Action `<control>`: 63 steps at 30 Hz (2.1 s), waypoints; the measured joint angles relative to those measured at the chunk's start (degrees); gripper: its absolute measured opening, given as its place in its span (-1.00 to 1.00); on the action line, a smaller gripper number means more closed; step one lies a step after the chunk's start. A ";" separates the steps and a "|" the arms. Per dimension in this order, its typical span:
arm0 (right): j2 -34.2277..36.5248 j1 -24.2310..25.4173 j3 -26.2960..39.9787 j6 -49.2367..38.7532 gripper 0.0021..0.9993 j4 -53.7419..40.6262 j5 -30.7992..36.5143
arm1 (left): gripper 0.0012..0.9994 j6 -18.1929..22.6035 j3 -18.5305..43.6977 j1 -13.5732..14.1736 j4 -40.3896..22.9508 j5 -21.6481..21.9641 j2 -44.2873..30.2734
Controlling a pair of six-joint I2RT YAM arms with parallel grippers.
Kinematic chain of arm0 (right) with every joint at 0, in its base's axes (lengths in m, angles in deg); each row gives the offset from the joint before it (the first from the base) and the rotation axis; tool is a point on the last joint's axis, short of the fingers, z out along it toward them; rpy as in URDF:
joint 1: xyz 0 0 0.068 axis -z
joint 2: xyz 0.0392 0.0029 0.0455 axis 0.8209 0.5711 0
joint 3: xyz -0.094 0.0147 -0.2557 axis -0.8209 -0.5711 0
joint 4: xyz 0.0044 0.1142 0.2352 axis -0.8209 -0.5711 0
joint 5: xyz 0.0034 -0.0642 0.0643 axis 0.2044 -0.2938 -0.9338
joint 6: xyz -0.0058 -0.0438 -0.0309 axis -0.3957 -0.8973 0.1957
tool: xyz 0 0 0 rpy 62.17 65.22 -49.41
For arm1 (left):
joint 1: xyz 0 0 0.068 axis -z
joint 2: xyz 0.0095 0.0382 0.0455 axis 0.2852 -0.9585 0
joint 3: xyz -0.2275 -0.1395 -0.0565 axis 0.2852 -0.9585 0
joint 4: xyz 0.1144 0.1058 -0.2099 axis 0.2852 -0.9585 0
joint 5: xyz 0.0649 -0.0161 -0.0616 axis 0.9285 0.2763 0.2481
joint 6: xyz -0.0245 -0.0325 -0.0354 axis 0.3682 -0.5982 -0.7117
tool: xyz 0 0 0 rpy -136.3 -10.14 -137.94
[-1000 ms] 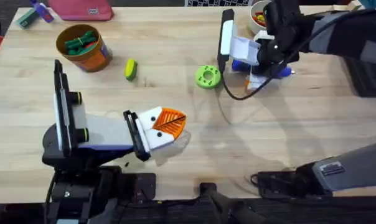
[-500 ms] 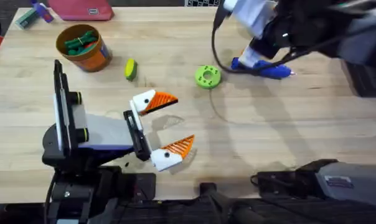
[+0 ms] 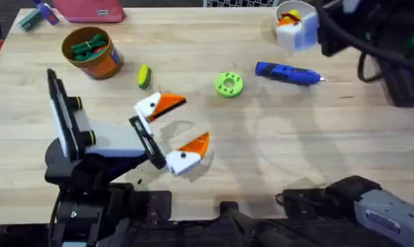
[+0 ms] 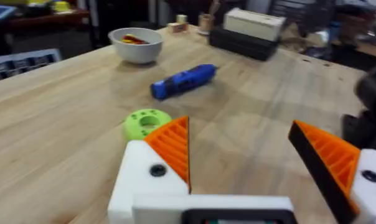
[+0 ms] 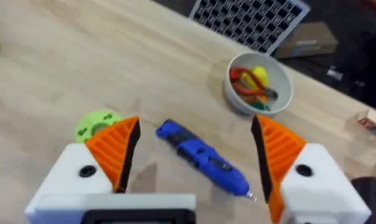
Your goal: Pick up the gripper from the table and insert it into the empty holder that is missing its gripper. Then pick up a screw, insert it into the mounting hole, and use the screwdriver to tighten it. Finally, clean up the table by picking up the vegetable and placing it into the bucket.
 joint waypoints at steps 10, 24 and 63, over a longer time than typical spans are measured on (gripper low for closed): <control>-11.62 -0.49 0.00 10.67 0.99 -6.35 -1.05 | 0.97 3.67 19.17 0.00 -24.69 22.36 -9.29; -16.88 -0.49 -0.02 21.30 0.99 -16.48 -1.12 | 0.97 5.14 42.30 0.00 -35.44 37.23 -30.54; -16.87 -0.49 -0.02 22.15 0.99 -19.14 -1.23 | -0.72 -2.17 75.87 0.00 -39.76 55.81 -109.96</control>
